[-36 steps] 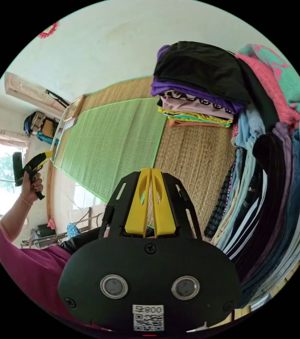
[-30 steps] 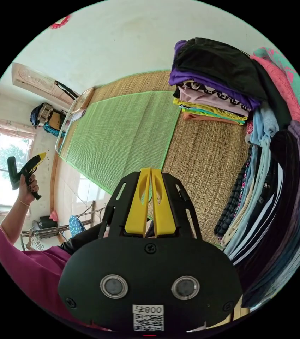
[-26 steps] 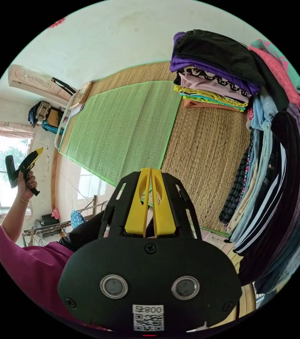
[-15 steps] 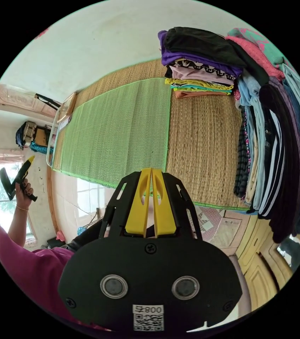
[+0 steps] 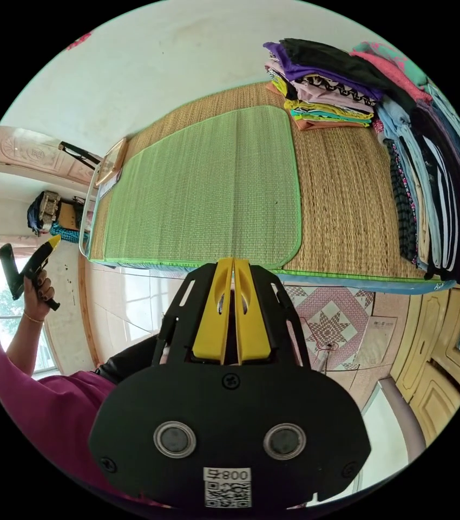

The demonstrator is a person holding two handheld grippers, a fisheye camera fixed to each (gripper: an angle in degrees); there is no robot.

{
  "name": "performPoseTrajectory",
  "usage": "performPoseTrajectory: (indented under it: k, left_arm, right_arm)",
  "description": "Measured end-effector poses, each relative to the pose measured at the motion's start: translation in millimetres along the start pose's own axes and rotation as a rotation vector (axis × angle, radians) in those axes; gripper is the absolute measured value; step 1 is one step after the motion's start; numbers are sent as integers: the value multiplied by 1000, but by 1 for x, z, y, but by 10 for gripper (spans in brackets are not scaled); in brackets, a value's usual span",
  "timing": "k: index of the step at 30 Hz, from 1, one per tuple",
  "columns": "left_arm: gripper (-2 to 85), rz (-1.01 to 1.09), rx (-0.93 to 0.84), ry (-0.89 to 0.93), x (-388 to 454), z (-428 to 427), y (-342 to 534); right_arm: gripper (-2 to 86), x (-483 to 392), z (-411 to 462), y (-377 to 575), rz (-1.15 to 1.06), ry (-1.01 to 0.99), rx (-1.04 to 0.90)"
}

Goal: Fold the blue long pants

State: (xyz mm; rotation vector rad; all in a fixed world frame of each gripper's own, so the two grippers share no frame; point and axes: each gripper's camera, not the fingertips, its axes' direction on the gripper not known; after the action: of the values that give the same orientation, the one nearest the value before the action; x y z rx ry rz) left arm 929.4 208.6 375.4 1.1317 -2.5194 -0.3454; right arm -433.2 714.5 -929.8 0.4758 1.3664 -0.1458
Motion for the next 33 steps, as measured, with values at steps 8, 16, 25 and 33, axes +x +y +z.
performPoseTrajectory:
  k: [8, 16, 25, 33]
  left_arm:
    - [1, 93, -90, 38, 28, 29, -7]
    - [1, 234, -106, 56, 62, 50, -37]
    - [1, 212, -68, 83, 74, 59, -57]
    - [1, 190, -53, 98, 82, 83, -73]
  right_arm:
    - [1, 41, -12, 47, 55, -24, 36]
    - [0, 93, -25, 101, 205, -48, 51]
    - [0, 97, -51, 94, 189, -46, 88]
    - [1, 95, -62, 81, 176, -39, 98]
